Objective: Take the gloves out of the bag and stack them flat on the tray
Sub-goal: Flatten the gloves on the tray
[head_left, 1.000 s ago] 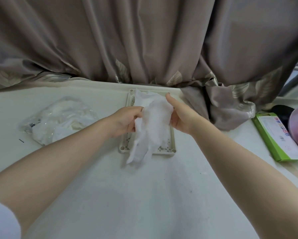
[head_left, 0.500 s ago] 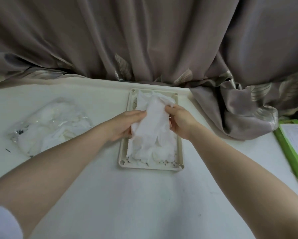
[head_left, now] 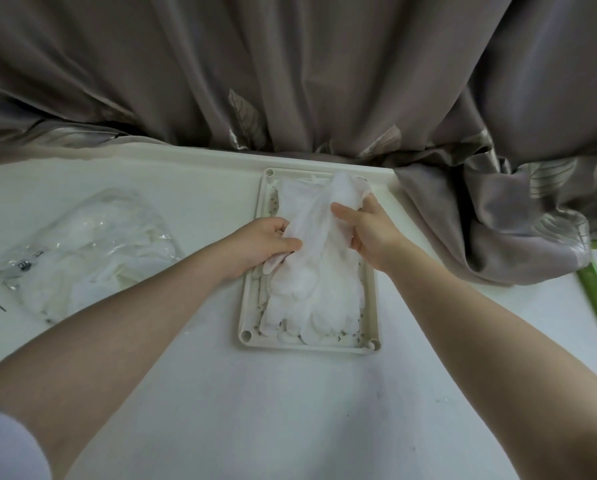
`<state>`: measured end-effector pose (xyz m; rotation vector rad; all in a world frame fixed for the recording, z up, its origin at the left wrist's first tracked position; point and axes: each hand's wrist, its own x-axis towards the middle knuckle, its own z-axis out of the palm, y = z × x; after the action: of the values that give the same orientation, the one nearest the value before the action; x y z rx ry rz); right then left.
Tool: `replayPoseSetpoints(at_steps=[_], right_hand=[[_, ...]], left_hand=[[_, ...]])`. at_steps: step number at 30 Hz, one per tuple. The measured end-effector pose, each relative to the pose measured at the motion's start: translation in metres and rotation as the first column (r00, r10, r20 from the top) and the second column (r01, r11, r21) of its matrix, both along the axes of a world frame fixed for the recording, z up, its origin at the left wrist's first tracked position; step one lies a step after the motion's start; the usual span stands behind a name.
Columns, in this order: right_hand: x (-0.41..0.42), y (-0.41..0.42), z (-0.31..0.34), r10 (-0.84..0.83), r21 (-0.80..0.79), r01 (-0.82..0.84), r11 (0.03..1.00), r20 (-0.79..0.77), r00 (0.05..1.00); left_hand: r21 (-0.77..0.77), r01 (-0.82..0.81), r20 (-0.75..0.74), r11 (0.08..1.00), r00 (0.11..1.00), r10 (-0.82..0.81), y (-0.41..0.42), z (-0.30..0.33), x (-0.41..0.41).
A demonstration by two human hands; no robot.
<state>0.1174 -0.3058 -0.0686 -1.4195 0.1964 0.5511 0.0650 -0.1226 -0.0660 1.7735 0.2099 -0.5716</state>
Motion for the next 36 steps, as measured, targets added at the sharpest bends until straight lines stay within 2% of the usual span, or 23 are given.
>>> replayPoseSetpoints(at_steps=[2,3,4,6,8,11,13,17,19,21,22,24,25,26,27,28,29,30,32,33,34,35,36], right_hand=[[-0.003,0.003,0.001,-0.079,-0.012,0.080,0.997,0.055,0.995],[-0.004,0.003,0.002,-0.111,-0.007,0.111,0.994,0.059,0.992],[-0.007,0.003,0.006,-0.128,0.002,0.128,0.992,0.058,0.990],[-0.014,0.004,0.015,-0.118,0.050,0.115,0.992,0.056,0.991],[-0.027,0.003,0.027,-0.090,0.101,0.084,0.991,0.052,0.995],[-0.043,0.003,0.044,0.015,0.195,-0.026,0.981,0.058,0.998],[-0.053,-0.002,0.053,0.046,0.265,-0.061,0.962,0.062,0.997],[-0.074,-0.012,0.081,0.179,0.216,-0.206,0.954,0.140,0.974],[-0.085,-0.015,0.088,0.234,0.055,-0.253,0.966,0.241,0.942],[-0.092,-0.014,0.093,0.392,-0.276,-0.302,0.913,0.378,0.839],[-0.097,-0.013,0.096,0.523,-0.496,-0.302,0.814,0.403,0.751],[-0.104,-0.008,0.098,0.745,-0.825,-0.209,0.525,0.325,0.583],[-0.107,-0.006,0.098,0.787,-0.893,-0.153,0.423,0.278,0.550],[-0.108,-0.004,0.095,0.791,-0.907,-0.132,0.399,0.268,0.550],[-0.107,-0.002,0.093,0.759,-0.881,-0.141,0.451,0.296,0.579],[-0.105,-0.002,0.091,0.690,-0.817,-0.156,0.555,0.349,0.634],[-0.100,-0.002,0.088,0.584,-0.729,-0.133,0.671,0.410,0.701],[-0.092,-0.002,0.083,0.440,-0.655,-0.036,0.755,0.464,0.769],[-0.075,-0.006,0.072,0.191,-0.626,0.165,0.762,0.461,0.866],[-0.072,-0.008,0.069,0.137,-0.611,0.109,0.784,0.341,0.930],[-0.068,-0.009,0.065,0.157,-0.547,-0.064,0.835,0.125,0.980],[-0.066,-0.011,0.061,0.236,-0.384,-0.259,0.886,-0.105,0.966],[-0.067,-0.011,0.057,0.331,-0.179,-0.384,0.906,-0.266,0.905]], left_hand=[[-0.009,-0.015,0.009,1.000,1.000,0.015,-0.001,0.000,-0.003],[0.031,-0.043,0.064,0.999,0.997,0.041,-0.002,-0.002,-0.003],[0.121,-0.098,0.164,0.988,0.983,0.077,-0.003,-0.003,-0.005],[0.265,-0.258,0.446,0.929,0.887,0.119,-0.010,0.004,-0.009],[0.209,-0.260,0.547,0.943,0.830,0.107,-0.024,0.019,-0.019],[-0.071,-0.139,0.350,0.988,0.924,0.155,-0.044,0.040,-0.035],[-0.271,-0.120,0.231,0.955,0.955,0.185,-0.050,0.051,-0.046],[-0.440,-0.086,0.151,0.894,0.974,0.168,-0.045,0.067,-0.062],[-0.454,-0.044,0.146,0.890,0.982,0.122,-0.044,0.066,-0.068],[-0.455,0.036,0.159,0.890,0.986,0.041,-0.042,0.064,-0.072],[-0.459,0.076,0.161,0.885,0.987,-0.002,-0.042,0.063,-0.075],[-0.483,0.095,0.128,0.871,0.991,-0.037,-0.044,0.061,-0.079],[-0.497,0.070,0.103,0.865,0.994,-0.022,-0.046,0.059,-0.080],[-0.502,0.040,0.083,0.864,0.997,0.003,-0.047,0.057,-0.079],[-0.498,0.003,0.061,0.867,0.998,0.032,-0.046,0.053,-0.077],[-0.500,-0.047,0.023,0.865,0.997,0.067,-0.044,0.049,-0.073],[-0.507,-0.119,-0.037,0.853,0.992,0.117,-0.040,0.045,-0.069],[-0.520,-0.198,-0.107,0.831,0.980,0.166,-0.034,0.043,-0.065],[-0.535,-0.286,-0.199,0.795,0.957,0.210,-0.025,0.039,-0.059],[-0.552,-0.274,-0.221,0.788,0.959,0.179,-0.022,0.039,-0.059],[-0.560,-0.245,-0.245,0.792,0.962,0.124,-0.019,0.039,-0.058],[-0.570,-0.200,-0.270,0.797,0.962,0.048,-0.018,0.039,-0.056],[-0.569,-0.158,-0.295,0.807,0.955,-0.021,-0.016,0.038,-0.053]])
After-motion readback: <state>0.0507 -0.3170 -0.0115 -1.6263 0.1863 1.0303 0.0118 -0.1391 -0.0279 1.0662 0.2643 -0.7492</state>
